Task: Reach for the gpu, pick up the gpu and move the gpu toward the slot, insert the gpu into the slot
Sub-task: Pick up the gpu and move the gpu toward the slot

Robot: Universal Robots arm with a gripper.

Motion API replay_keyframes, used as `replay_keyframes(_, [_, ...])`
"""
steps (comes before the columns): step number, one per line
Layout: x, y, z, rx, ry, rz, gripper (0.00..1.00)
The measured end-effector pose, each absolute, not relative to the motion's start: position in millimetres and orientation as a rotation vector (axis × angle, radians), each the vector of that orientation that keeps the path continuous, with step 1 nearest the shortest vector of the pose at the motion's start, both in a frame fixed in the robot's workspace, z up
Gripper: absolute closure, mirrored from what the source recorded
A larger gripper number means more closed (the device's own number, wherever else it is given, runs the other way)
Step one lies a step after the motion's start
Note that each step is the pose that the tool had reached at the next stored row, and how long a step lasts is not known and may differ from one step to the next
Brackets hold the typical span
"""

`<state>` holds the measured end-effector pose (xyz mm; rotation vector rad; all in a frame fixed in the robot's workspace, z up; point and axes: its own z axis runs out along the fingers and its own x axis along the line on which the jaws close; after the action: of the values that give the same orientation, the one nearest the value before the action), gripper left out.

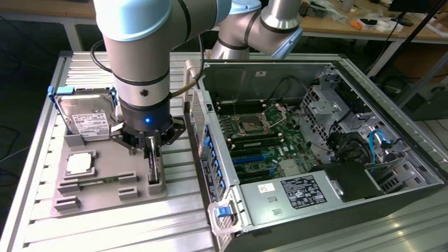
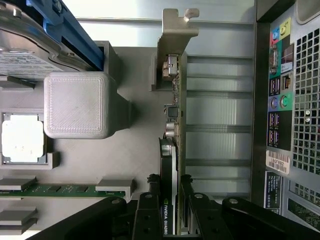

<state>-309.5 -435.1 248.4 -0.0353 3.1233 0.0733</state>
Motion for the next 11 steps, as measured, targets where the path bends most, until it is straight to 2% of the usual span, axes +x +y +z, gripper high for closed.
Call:
replay_keyframes(6, [-310,-435,249,-0.035,3.123,0.074,0.73])
replay_keyframes(11, [-310,-435,262,-0.035,3.123,0.073,0.73])
